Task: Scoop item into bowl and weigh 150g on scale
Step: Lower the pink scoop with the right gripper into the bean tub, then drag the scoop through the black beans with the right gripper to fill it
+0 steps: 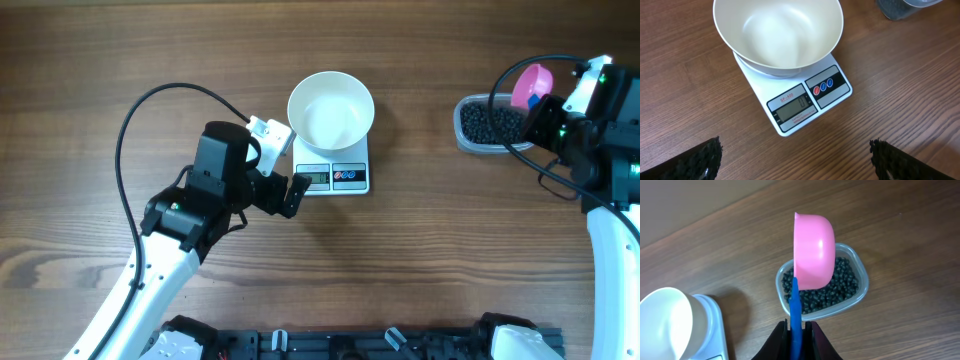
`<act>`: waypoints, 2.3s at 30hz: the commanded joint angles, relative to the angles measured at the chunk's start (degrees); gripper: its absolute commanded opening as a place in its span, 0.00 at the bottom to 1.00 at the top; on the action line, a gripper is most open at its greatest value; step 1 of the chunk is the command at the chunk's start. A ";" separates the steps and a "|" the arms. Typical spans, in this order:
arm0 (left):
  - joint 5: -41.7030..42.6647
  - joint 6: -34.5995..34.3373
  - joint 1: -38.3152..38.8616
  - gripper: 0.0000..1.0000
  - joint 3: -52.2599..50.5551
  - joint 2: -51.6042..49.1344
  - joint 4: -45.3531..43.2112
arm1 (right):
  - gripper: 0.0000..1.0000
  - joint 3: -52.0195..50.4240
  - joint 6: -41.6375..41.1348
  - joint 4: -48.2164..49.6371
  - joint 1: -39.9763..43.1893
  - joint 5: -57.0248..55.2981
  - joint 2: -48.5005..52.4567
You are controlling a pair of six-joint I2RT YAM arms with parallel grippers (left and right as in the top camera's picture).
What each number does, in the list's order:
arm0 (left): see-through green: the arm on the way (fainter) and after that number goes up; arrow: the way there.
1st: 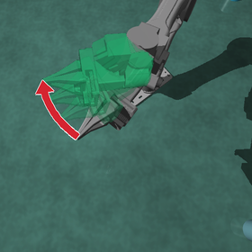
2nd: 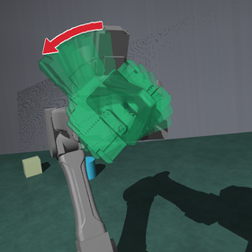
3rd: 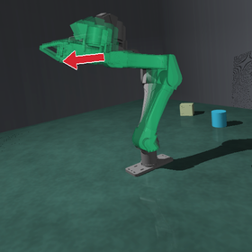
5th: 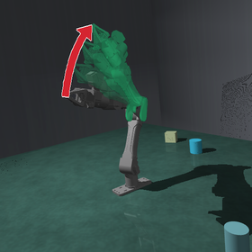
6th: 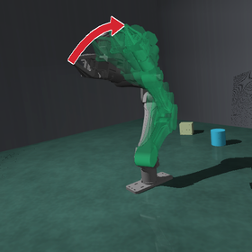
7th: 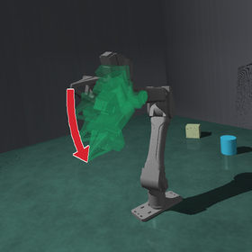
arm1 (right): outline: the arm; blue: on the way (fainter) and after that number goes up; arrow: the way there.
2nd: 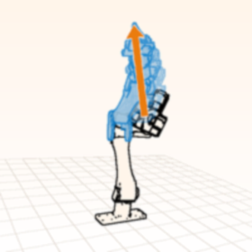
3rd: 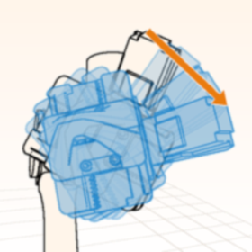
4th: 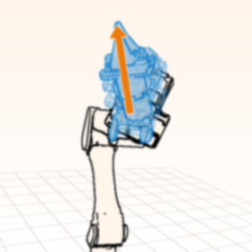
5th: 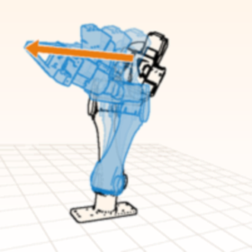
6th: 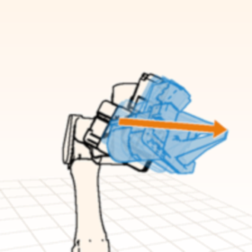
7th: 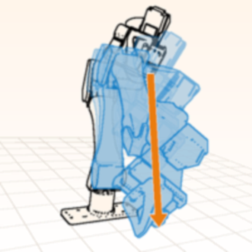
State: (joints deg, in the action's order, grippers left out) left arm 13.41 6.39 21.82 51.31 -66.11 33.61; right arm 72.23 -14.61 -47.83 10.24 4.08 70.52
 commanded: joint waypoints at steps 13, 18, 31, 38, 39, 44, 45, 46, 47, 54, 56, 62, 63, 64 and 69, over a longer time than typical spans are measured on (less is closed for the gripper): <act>0.50 0.85 0.20 1.00 -0.33 -0.44 0.07 | 0.04 1.20 9.44 -1.25 0.13 -4.98 0.33; 0.50 0.85 0.20 1.00 -0.33 -0.44 0.04 | 0.04 1.16 11.96 -1.95 0.13 -5.16 3.69; 0.50 0.85 0.20 1.00 -0.33 -0.44 0.04 | 0.04 1.16 20.59 -0.81 0.13 -5.33 15.10; 0.50 0.85 0.20 1.00 -0.33 -0.44 0.07 | 0.04 1.16 20.68 0.11 0.13 -5.35 18.56; 0.50 0.85 0.20 1.00 -0.33 -0.44 0.07 | 0.04 1.16 20.92 0.35 0.13 -5.35 19.21; 0.48 0.85 0.20 1.00 -0.33 -0.44 0.07 | 0.04 1.16 22.14 1.29 0.13 -5.31 21.99; 0.48 0.85 0.20 1.00 -0.33 -0.44 0.04 | 0.04 1.16 22.14 1.29 0.13 -5.05 22.43; 0.48 0.85 0.20 1.00 -0.33 -0.44 0.07 | 0.04 1.16 22.16 1.25 0.13 -4.59 22.80; 0.50 0.85 0.20 1.00 -0.33 -0.44 0.07 | 0.04 1.16 22.23 1.07 0.13 -3.65 23.02; 0.50 0.85 0.20 1.00 -0.33 -0.44 0.04 | 0.04 1.16 25.16 -0.70 0.13 3.93 23.26; 0.50 0.85 0.20 1.00 -0.33 -0.44 0.07 | 0.04 1.16 25.16 -1.81 0.13 3.93 23.26; 0.50 0.85 0.20 1.00 -0.33 -0.44 0.07 | 0.04 1.14 24.96 -2.60 0.13 4.07 23.26; 0.48 0.85 0.20 1.00 -0.33 -0.44 0.04 | 0.04 1.03 24.98 -2.62 0.20 4.70 23.26; 0.50 0.85 0.20 1.00 -0.33 -0.44 0.04 | 0.04 0.85 24.98 -2.67 0.31 5.73 23.26; 0.50 0.85 0.20 1.00 -0.33 -0.44 0.07 | 0.04 -1.46 25.11 -1.81 1.84 12.41 23.26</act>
State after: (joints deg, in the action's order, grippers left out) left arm 13.41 6.42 21.82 51.29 -66.11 33.63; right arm 72.40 9.34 -49.89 11.18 8.78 92.68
